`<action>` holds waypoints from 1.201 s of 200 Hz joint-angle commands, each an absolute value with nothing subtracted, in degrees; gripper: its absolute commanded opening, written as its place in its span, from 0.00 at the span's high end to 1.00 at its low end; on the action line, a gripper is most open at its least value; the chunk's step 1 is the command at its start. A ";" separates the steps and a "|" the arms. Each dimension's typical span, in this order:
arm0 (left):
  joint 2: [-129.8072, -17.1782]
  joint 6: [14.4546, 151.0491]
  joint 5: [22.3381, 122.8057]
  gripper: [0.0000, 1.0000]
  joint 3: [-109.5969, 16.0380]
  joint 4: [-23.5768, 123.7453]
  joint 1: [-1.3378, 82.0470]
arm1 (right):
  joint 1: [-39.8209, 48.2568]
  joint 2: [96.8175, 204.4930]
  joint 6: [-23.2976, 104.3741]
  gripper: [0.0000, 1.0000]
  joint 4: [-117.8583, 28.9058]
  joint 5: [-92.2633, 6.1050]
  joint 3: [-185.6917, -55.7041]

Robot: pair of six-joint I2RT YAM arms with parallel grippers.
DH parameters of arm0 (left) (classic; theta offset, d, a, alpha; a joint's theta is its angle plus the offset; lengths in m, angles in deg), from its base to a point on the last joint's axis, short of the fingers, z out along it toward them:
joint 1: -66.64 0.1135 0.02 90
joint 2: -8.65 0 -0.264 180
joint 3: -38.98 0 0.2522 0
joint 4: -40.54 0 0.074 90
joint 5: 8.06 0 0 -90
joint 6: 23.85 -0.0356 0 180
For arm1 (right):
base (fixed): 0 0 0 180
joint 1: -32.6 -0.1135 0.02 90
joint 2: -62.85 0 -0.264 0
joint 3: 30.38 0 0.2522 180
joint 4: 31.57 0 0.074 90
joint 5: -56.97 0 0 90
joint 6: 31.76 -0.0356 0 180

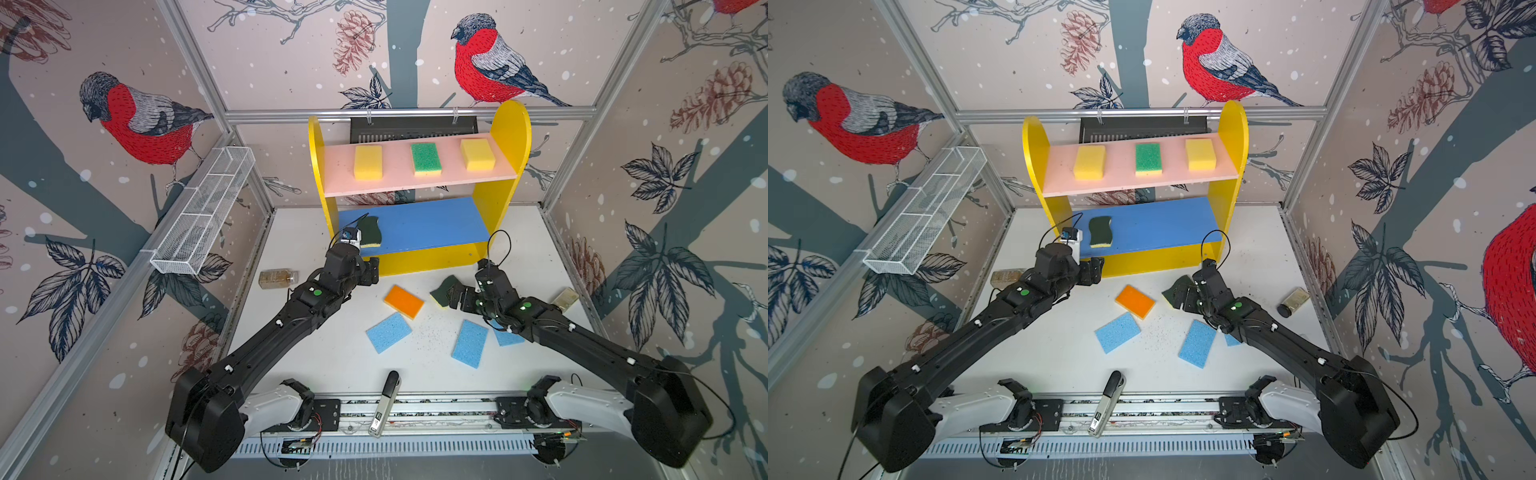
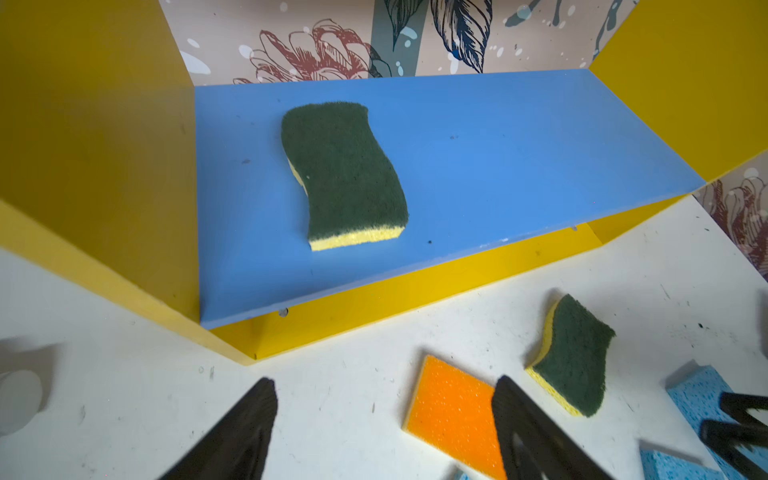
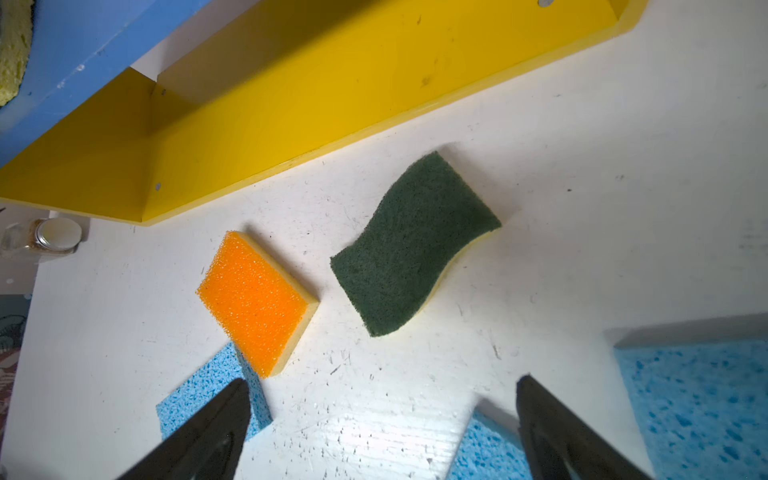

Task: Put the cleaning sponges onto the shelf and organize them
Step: 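Withdraw the left gripper while the right gripper moves over the other green sponge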

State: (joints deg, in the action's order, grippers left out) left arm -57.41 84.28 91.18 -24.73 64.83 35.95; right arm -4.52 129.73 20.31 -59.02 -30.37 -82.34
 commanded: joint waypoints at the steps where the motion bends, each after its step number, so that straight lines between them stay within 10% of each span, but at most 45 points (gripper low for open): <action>1: -55.25 85.97 91.09 0.18 -22.82 65.71 35.45 | -5.25 131.37 16.58 0.01 -57.59 -28.70 -83.07; 240: -39.89 90.24 94.77 0.17 -15.67 70.93 33.68 | -11.78 163.50 -9.17 0.05 -69.89 -16.67 -103.69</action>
State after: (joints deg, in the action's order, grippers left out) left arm -40.65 89.76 94.08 -16.03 71.43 33.74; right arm -11.71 162.25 -6.78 -67.04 -18.04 -102.49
